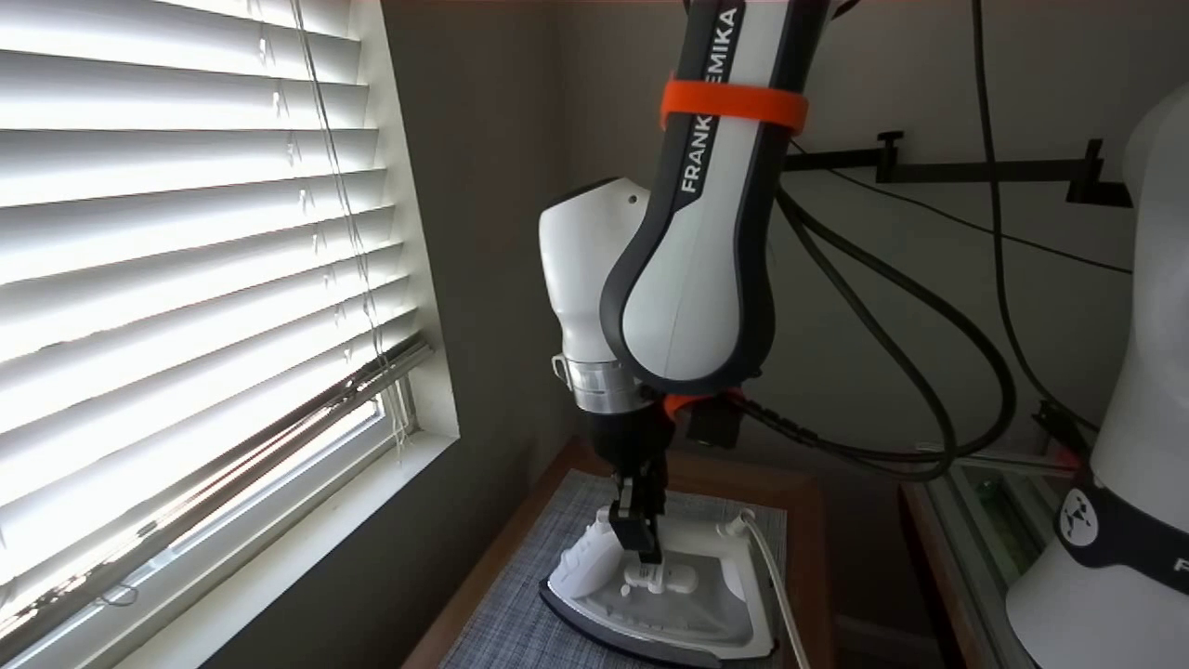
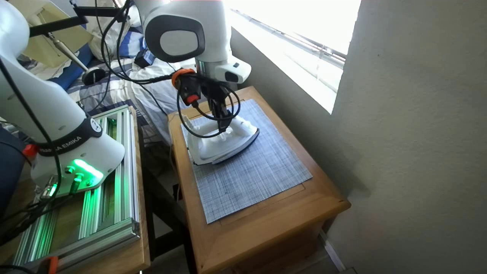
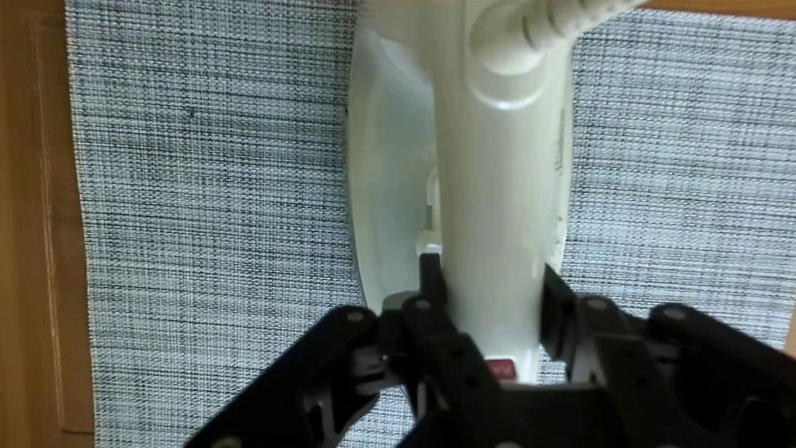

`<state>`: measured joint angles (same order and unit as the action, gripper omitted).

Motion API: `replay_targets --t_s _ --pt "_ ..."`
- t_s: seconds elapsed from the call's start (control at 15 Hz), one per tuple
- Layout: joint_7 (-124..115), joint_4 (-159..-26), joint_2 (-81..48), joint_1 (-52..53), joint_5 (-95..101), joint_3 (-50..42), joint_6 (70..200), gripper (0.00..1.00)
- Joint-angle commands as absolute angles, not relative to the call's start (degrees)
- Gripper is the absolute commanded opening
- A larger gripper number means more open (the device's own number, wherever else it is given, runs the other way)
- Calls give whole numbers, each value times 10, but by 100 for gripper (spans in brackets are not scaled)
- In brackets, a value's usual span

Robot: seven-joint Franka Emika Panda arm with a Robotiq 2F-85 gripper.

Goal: Rotate the iron to face the window then press the button on the handle.

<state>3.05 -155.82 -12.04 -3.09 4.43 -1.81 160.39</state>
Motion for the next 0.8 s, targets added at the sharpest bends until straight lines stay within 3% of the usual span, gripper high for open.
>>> replay_targets --t_s 0.0,0.73 --pt "9 -1559 -108 -27 33 -23 1612 11" --pt "5 -1556 -132 -29 30 -21 1645 11"
